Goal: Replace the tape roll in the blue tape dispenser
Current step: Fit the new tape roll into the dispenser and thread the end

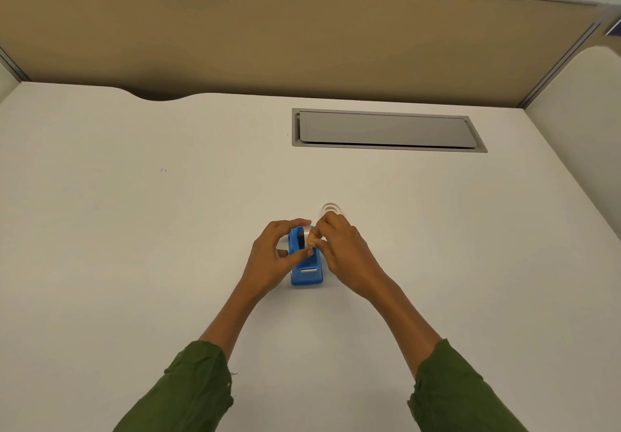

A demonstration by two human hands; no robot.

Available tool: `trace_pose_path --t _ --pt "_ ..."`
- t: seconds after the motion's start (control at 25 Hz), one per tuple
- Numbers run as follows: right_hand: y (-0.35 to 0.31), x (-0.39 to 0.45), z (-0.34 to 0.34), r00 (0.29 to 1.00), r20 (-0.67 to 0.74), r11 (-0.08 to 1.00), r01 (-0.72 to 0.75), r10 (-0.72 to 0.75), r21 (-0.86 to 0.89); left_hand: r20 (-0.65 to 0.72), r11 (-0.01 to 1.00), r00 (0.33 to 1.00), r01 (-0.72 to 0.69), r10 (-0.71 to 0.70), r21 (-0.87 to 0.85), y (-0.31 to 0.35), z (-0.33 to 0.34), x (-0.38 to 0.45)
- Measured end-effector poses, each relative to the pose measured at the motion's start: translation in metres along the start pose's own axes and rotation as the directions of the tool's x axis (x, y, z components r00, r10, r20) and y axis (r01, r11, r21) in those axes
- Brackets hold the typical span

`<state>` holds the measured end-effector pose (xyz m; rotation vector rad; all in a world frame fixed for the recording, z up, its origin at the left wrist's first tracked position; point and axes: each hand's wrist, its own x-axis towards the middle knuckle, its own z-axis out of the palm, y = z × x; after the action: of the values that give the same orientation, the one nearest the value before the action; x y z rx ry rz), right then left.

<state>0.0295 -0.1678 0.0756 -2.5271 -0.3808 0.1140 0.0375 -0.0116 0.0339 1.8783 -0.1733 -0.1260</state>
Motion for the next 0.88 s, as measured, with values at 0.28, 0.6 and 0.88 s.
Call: trace_pose_path --t 0.28,0.6,0.88 --pt "-0.001 -0.017 0.010 0.997 -0.019 0.992 -0.070 0.073 0.105 0.005 0.999 1.000 0.004 -0.004 0.036 -0.002 0.000 -0.002" --pt "0.003 -0.041 0.032 0.992 -0.107 0.990 -0.052 0.066 0.133 0.101 0.999 0.995 0.012 -0.016 0.040 -0.007 -0.010 -0.008" --pt "0.002 -0.051 0.038 0.975 -0.175 0.954 -0.081 0.135 0.287 0.173 0.996 0.982 0.068 -0.077 0.061 -0.008 -0.011 -0.014"
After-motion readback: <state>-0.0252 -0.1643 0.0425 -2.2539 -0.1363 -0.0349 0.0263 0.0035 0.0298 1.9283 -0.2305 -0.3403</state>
